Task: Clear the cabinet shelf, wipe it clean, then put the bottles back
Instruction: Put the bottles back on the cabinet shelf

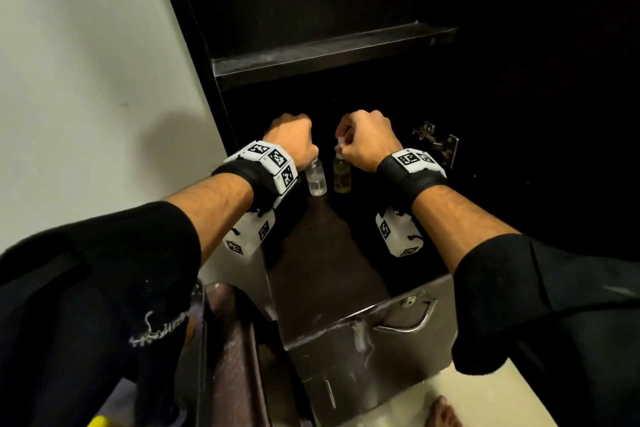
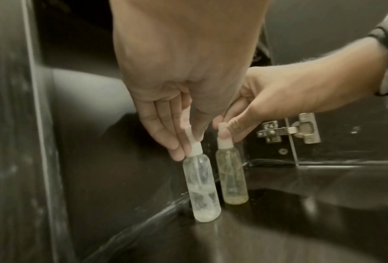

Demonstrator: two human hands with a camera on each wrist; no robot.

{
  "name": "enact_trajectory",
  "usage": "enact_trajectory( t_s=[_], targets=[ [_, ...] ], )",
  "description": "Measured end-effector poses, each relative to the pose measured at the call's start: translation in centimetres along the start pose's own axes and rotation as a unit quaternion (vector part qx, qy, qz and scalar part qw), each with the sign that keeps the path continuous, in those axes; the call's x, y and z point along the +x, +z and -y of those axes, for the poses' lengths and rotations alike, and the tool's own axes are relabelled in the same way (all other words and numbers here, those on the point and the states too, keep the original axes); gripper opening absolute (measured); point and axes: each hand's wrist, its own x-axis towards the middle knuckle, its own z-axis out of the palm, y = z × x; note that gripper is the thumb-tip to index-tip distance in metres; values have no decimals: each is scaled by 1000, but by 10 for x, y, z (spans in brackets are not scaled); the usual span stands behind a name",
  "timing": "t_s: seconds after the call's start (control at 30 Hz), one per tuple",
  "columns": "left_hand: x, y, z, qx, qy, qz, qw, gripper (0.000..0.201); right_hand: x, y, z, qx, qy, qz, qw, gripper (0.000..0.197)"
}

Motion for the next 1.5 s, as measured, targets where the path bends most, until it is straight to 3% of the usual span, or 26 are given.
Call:
enact_trajectory(
  t_s=[0.2,0.47,0.6,0.8,0.93,1.1,1.2,1.27,1.37,1.43,1.5],
  targets=[
    [8,4,6,-8,-6,-14,1000,29,11,9,-5,11,24,-21,999,15],
    [0,5,6,16,0,-11,1000,37,8,11,-1,24,19,-21,999,38],
    [-20,-6,4,22,3,-38,999,31,-7,-1,7,10,13,-29,999,43],
    [-105,-45,5,-87,19,-88,992,28,-55,-25,49,46,18,-66,997,33],
    [-190,-59,30,-187,11,-101,977,17,-109,-22,96,92,-16,-35,995,12],
    [-293,-60,101,-285,-76,-159,942,10,-174,20,161,192,-56,61,978,12],
    [-330,-57,157,-274,-190,-215,918,8,-197,53,199,202,-44,127,970,47],
    [-337,-52,191,-270,-255,-214,904,5,-202,70,217,168,-29,157,973,71],
    [-335,-42,230,-238,-298,-134,914,43,-210,93,239,150,7,198,969,93],
    [-327,-32,241,-216,-303,-67,926,74,-215,109,245,140,18,207,968,88],
    [-317,-23,247,-230,-290,-26,929,87,-219,122,248,123,17,197,972,73]
  ],
)
